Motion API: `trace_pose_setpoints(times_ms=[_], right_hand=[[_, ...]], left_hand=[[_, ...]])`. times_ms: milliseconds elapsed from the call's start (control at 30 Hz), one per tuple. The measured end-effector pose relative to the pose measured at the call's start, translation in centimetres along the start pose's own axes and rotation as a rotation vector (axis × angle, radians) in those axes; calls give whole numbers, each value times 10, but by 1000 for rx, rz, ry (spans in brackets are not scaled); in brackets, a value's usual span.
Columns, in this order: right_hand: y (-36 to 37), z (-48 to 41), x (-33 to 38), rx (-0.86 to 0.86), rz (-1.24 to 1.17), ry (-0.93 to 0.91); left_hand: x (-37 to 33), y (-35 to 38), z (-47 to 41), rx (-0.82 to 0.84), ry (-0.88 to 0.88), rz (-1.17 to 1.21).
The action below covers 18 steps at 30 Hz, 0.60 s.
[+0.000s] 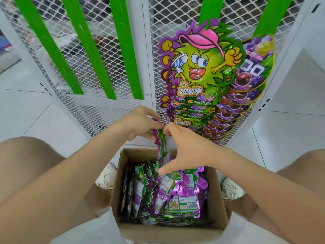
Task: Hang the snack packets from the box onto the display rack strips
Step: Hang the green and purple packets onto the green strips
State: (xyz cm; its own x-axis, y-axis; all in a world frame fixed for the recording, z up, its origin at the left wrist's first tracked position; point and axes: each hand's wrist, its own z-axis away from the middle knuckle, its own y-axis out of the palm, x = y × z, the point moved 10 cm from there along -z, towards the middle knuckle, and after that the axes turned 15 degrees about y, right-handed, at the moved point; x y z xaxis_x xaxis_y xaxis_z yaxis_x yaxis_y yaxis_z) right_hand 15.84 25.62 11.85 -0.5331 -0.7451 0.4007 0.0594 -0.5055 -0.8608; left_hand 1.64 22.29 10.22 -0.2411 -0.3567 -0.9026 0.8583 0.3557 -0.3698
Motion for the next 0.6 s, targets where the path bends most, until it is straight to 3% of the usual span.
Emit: trace_pose_setpoints(times_ms=[133, 200, 233, 300, 367, 500, 600], right_hand=[[-5, 3, -9, 43, 23, 53], [-18, -3, -15, -61, 10, 53], [-29, -4, -20, -143, -20, 72], [-49, -7, -34, -273, -72, 158], [-71, -8, -47, -375, -93, 223], [-103, -6, -67, -452, -434, 279], [-125, -1, -73, -505, -730, 235]], left_hand=[[3, 2, 9, -114, -109, 325], [5, -2, 7, -150, -115, 388], [7, -4, 6, -153, -123, 355], [8, -12, 0, -101, -99, 34], [-4, -16, -6, -59, 13, -243], [-43, -14, -6, -118, 260, -209], [-87, -28, 3, -284, 494, -235]])
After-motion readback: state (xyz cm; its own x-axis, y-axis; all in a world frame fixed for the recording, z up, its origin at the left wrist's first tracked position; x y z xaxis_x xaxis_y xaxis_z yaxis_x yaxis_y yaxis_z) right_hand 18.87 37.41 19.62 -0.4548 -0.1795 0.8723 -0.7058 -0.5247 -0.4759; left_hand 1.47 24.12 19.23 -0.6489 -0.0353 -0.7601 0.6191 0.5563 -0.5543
